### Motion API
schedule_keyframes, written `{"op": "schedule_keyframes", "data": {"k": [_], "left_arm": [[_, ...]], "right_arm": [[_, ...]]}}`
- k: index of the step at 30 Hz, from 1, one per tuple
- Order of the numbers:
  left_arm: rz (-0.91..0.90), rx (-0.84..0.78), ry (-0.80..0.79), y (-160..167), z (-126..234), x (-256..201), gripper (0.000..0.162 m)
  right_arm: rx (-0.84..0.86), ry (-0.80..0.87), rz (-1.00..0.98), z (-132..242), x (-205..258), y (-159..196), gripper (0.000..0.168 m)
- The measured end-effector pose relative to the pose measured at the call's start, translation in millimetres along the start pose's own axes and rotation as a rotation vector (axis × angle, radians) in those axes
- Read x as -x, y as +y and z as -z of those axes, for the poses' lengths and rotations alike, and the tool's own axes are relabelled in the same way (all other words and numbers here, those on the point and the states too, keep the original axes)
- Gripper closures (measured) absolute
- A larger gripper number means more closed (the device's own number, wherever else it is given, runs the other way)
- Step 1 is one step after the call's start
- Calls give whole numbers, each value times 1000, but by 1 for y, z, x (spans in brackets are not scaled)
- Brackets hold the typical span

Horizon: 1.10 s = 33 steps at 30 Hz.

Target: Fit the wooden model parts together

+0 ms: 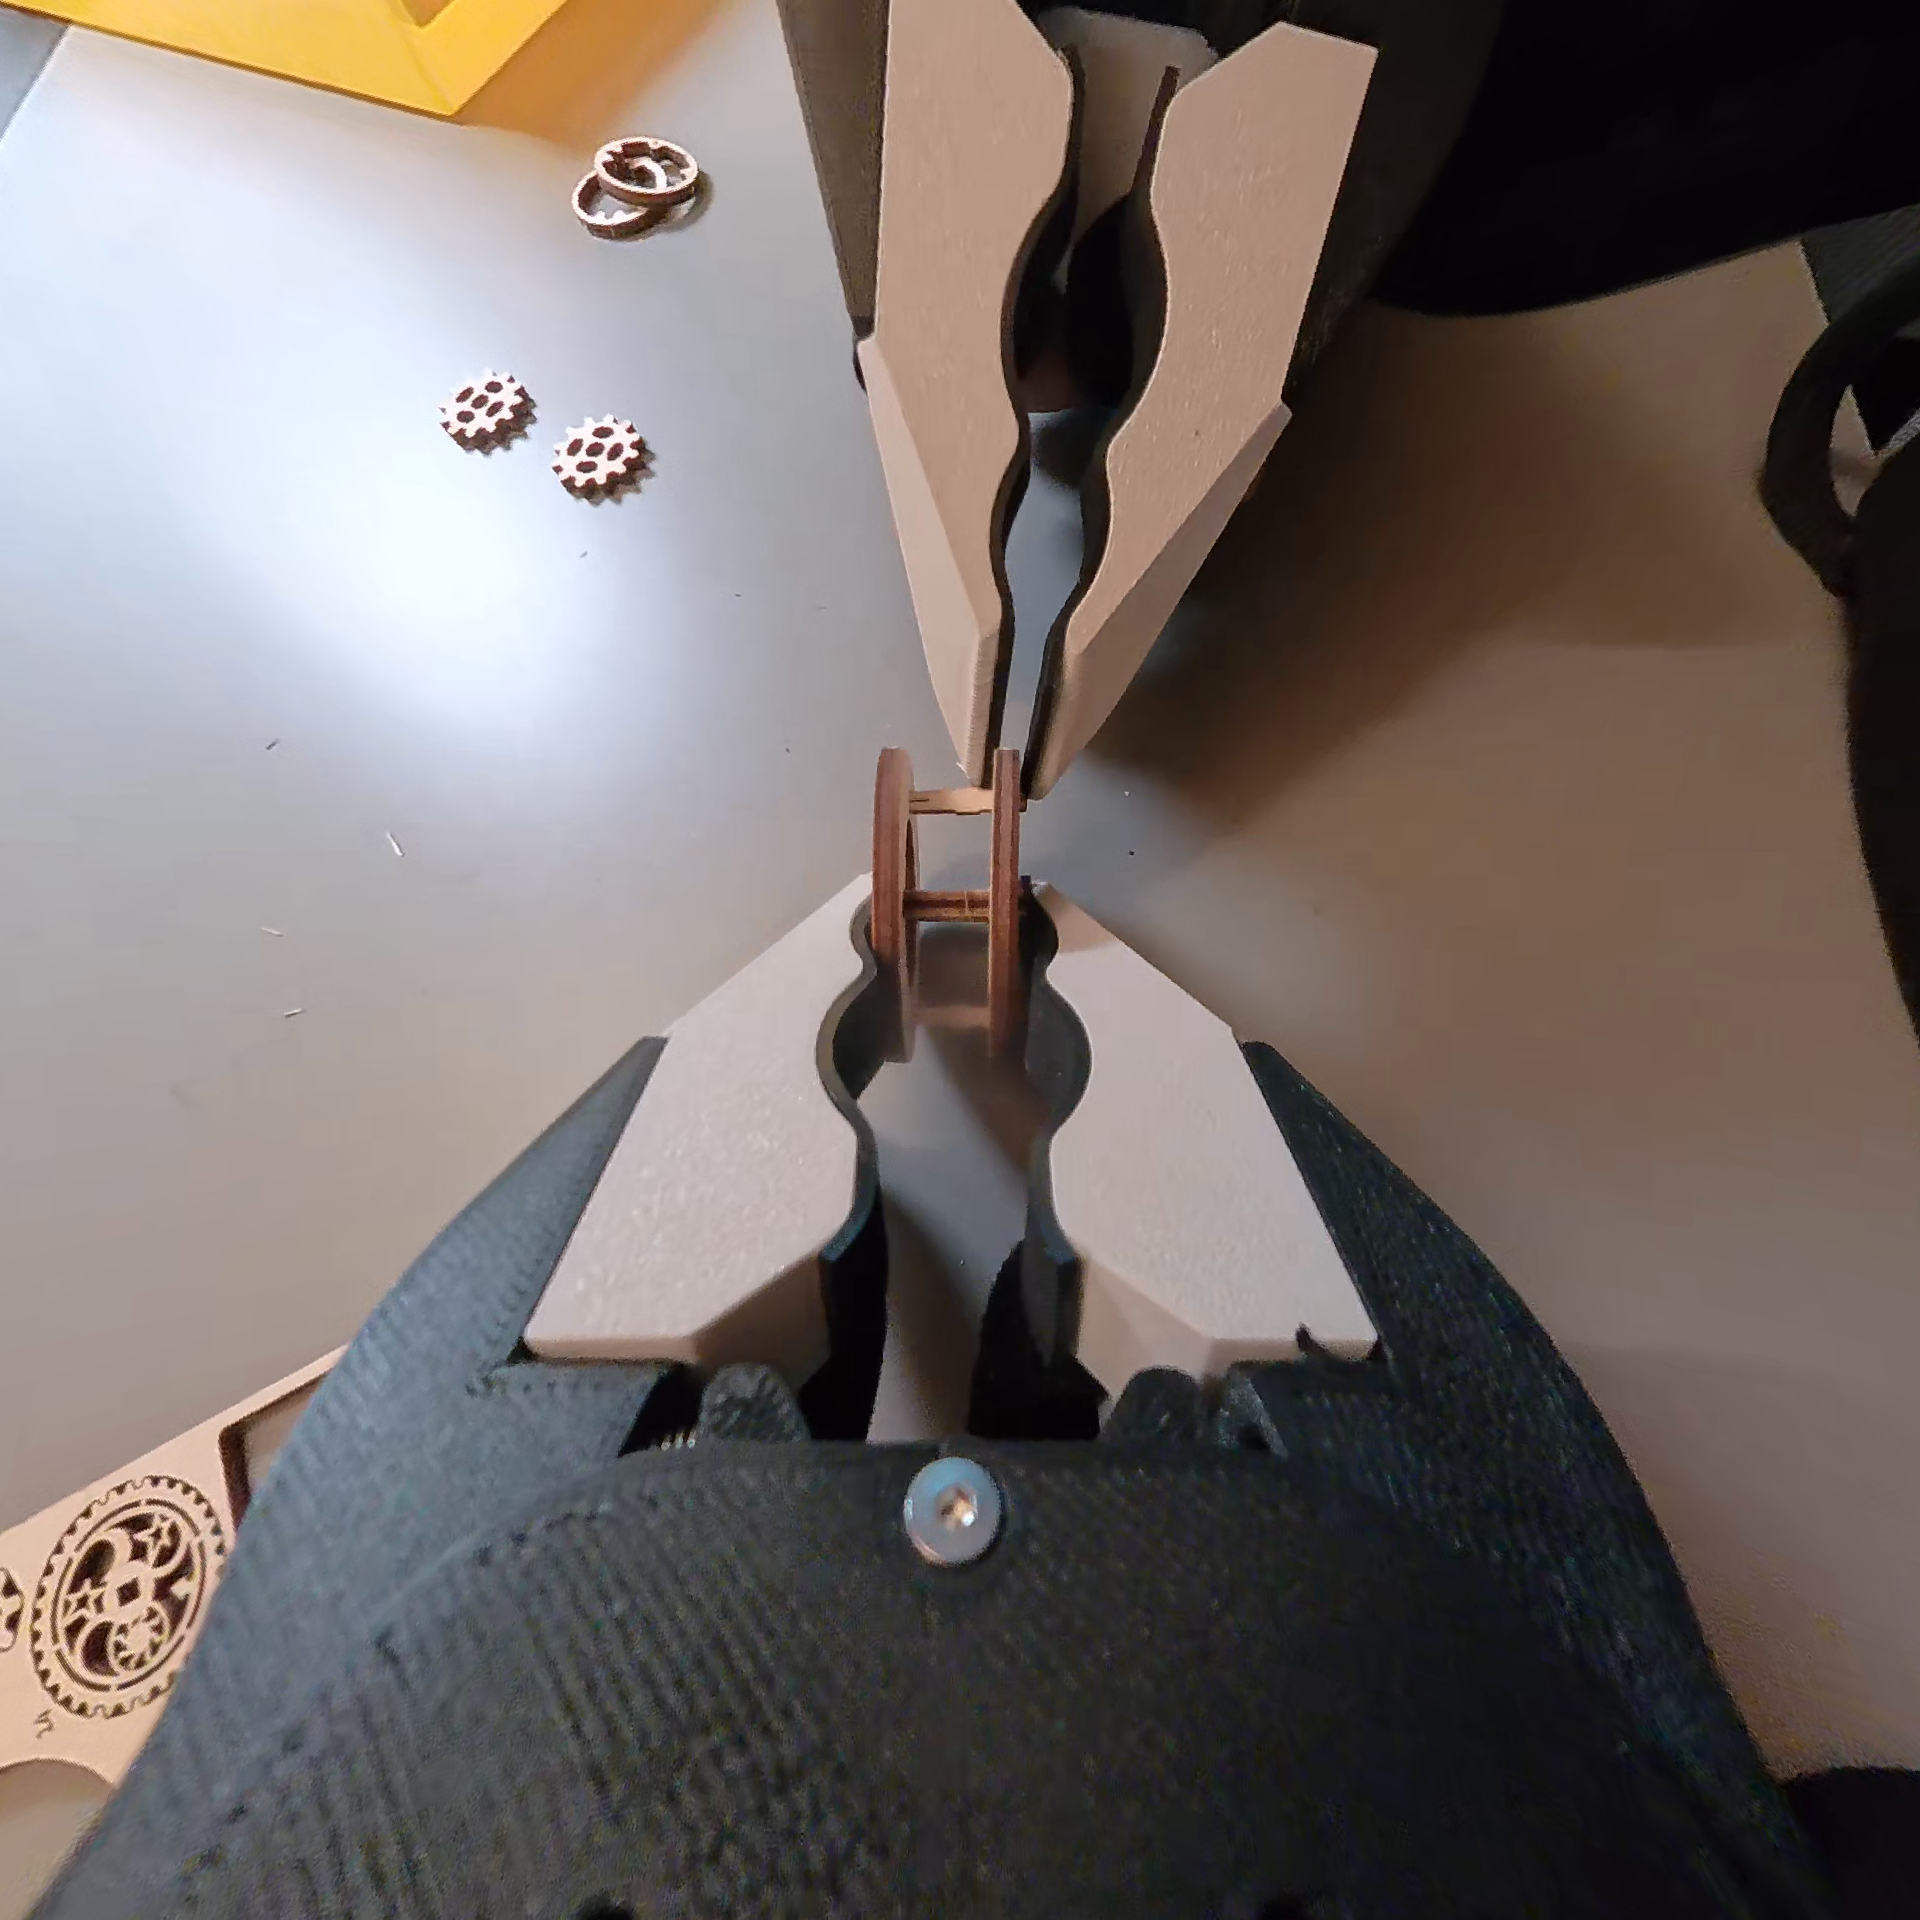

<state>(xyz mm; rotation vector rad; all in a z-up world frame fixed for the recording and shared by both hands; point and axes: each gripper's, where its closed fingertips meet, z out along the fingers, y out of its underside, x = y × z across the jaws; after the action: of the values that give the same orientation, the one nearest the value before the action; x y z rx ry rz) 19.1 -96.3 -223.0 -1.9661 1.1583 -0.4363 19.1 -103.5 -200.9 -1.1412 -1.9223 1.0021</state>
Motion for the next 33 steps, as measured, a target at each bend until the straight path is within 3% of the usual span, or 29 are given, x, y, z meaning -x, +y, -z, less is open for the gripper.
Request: {"op": "schedule_keyframes", "data": {"k": [18,21,24,26,31,33], "left_arm": [[-1,-12,-14,-1,-1,2,142],[-22,-11,-30,-1,0,4,142],[-93,-16,-51,-2,0,2,142],[-155,-22,-77,-3,-1,2,142],[-333,-24,-153,-5,-2,1,142],[-397,-18,-191,-5,-2,3,141]], "right_arm": [[-10,24,15,3,-1,0,167],[-19,33,6,9,-4,-1,154],[-8,41,19,8,-4,1,129],[22,40,49,3,-1,5,124],[70,104,215,-4,-2,9,146],[76,125,271,-4,-4,10,147]]}}
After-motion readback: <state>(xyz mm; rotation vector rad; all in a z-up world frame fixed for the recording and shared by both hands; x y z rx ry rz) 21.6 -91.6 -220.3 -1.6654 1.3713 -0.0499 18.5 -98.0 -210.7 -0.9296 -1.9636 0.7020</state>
